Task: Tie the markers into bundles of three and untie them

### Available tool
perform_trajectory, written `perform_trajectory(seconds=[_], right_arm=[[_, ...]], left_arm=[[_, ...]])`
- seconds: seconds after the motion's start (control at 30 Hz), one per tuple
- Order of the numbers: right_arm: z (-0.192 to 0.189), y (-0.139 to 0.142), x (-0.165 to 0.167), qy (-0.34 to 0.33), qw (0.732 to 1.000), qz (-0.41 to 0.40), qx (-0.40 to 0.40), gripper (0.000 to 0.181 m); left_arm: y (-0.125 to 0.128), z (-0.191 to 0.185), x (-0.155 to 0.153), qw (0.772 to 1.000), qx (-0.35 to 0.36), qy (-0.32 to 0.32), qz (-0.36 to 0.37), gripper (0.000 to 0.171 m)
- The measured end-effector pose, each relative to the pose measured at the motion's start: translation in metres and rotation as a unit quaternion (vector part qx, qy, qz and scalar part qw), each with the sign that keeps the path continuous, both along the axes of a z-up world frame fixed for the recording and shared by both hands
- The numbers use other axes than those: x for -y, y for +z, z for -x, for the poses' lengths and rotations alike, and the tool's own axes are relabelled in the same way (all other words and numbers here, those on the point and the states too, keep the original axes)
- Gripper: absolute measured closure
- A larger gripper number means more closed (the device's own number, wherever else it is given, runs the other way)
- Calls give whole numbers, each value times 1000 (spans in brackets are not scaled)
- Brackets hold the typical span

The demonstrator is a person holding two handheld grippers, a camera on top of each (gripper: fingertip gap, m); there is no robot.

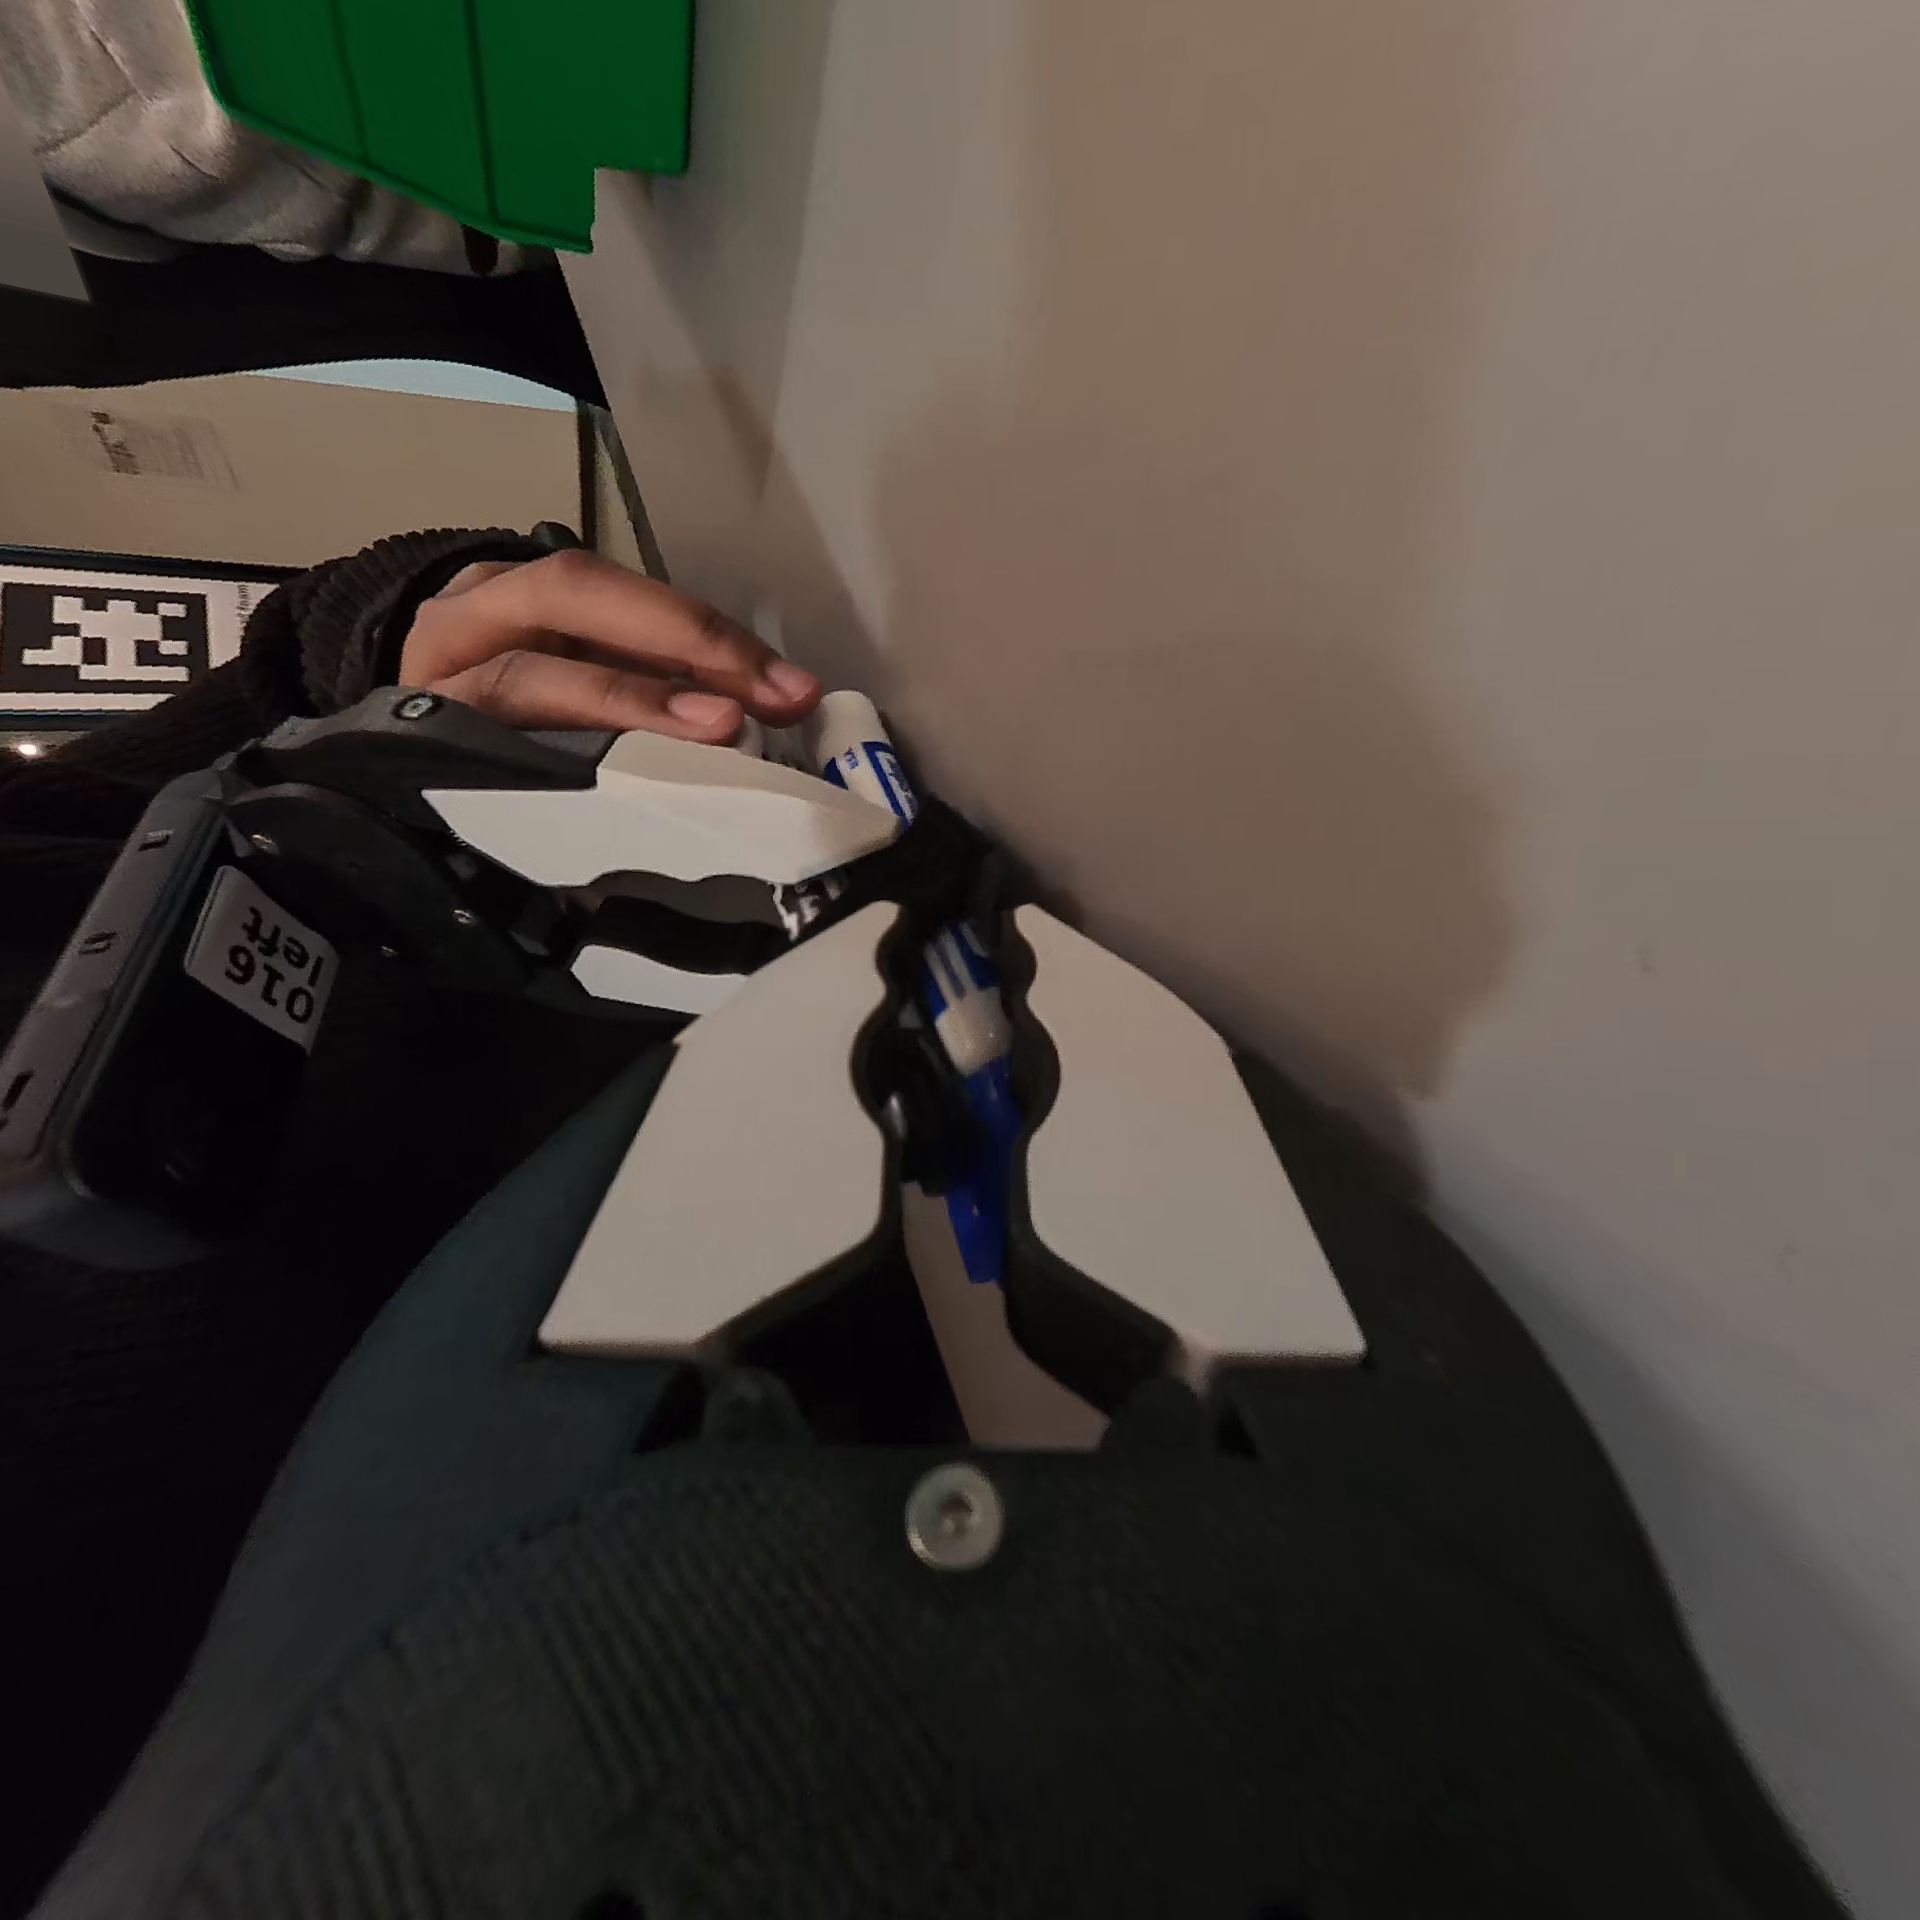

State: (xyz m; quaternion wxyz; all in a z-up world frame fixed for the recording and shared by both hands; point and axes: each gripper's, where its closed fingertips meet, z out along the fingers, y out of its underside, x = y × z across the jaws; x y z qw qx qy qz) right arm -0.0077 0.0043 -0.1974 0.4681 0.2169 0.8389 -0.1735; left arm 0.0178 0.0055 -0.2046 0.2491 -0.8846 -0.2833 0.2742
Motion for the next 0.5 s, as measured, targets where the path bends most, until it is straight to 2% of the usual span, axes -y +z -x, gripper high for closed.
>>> perform_trajectory(seconds=[0.07, 0.2, 0.4, 0.5], right_arm=[[-4, 0, 0, 10, 1000, -5, 4, 158], [-7, -1, 2, 28, 999, -13, -11, 157], [-5, -5, 3, 20, 1000, -5, -5, 177], [-5, -5, 3, 19, 1000, 5, -7, 178]], left_arm=[[0, 0, 0, 1000, -5, -3, 4, 133], [1, 0, 0, 1000, -8, -5, 11, 134], [0, -1, 0, 1000, -4, -4, 7, 133], [0, -1, 0, 1000, -1, -3, 4, 133]])
